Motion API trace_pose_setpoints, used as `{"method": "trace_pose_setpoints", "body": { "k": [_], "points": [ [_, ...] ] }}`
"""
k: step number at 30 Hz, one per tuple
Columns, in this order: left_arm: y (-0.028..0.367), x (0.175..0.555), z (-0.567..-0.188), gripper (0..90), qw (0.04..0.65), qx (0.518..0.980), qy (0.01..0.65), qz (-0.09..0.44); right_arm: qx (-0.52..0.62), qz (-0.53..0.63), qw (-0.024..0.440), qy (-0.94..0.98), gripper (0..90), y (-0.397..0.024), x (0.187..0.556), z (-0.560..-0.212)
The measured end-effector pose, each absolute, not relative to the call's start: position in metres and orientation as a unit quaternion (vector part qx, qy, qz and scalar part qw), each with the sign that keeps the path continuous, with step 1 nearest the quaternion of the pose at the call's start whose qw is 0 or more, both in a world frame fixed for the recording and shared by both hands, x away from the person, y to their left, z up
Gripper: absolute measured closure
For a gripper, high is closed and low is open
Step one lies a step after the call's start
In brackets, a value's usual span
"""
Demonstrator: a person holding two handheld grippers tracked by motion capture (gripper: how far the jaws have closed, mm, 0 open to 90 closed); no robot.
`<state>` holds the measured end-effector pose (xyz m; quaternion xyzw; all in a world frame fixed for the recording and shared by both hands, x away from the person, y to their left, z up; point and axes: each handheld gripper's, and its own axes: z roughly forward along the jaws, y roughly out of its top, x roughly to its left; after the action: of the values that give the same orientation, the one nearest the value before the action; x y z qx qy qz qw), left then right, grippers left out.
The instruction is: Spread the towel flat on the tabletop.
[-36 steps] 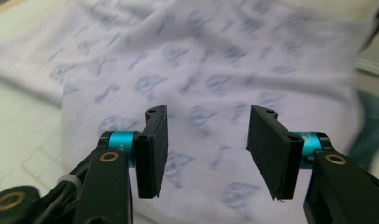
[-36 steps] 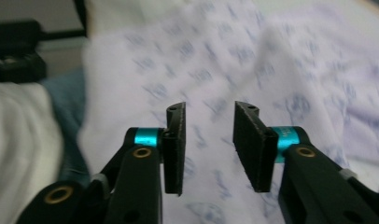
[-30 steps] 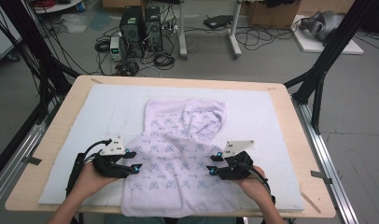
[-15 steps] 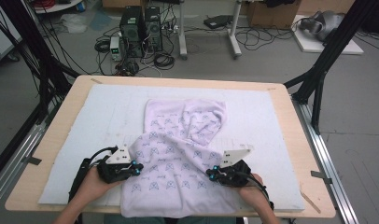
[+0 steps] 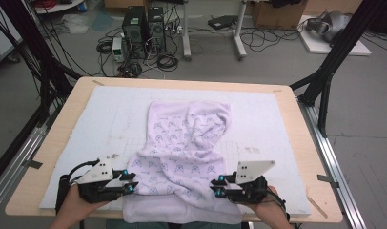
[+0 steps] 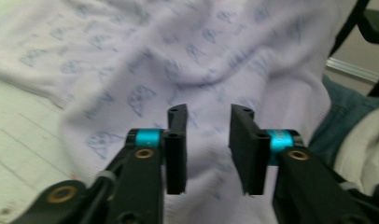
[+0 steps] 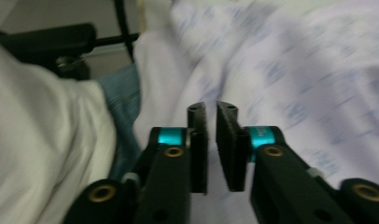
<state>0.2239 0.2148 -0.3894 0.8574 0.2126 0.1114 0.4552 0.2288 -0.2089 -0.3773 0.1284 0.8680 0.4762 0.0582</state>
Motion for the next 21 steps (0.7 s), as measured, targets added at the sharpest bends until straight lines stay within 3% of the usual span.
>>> {"method": "trace_pose_setpoints", "body": {
  "k": [4, 9, 12, 14, 17, 21],
  "points": [
    [0.211, 0.245, -0.391, 57.7, 0.45, 0.852, 0.229, 0.134, 0.148, 0.448, 0.092, 0.877, 69.8, -0.207, 0.25, -0.38],
    [0.2, 0.275, -0.417, 54.0, 0.394, 0.872, 0.252, 0.142, 0.189, 0.393, 0.079, 0.896, 63.8, -0.201, 0.284, -0.418],
    [0.193, 0.287, -0.433, 63.5, 0.339, 0.894, 0.26, 0.136, 0.207, 0.369, 0.065, 0.904, 63.4, -0.2, 0.293, -0.438],
    [0.195, 0.287, -0.438, 73.3, 0.364, 0.885, 0.263, 0.122, 0.224, 0.393, 0.049, 0.891, 67.5, -0.207, 0.295, -0.445],
    [0.198, 0.281, -0.441, 86.0, 0.383, 0.876, 0.268, 0.119, 0.224, 0.397, 0.048, 0.889, 84.7, -0.21, 0.294, -0.445],
    [0.198, 0.272, -0.441, 87.8, 0.383, 0.874, 0.266, 0.135, 0.195, 0.388, 0.036, 0.9, 87.5, -0.206, 0.287, -0.443]
  ]
}}
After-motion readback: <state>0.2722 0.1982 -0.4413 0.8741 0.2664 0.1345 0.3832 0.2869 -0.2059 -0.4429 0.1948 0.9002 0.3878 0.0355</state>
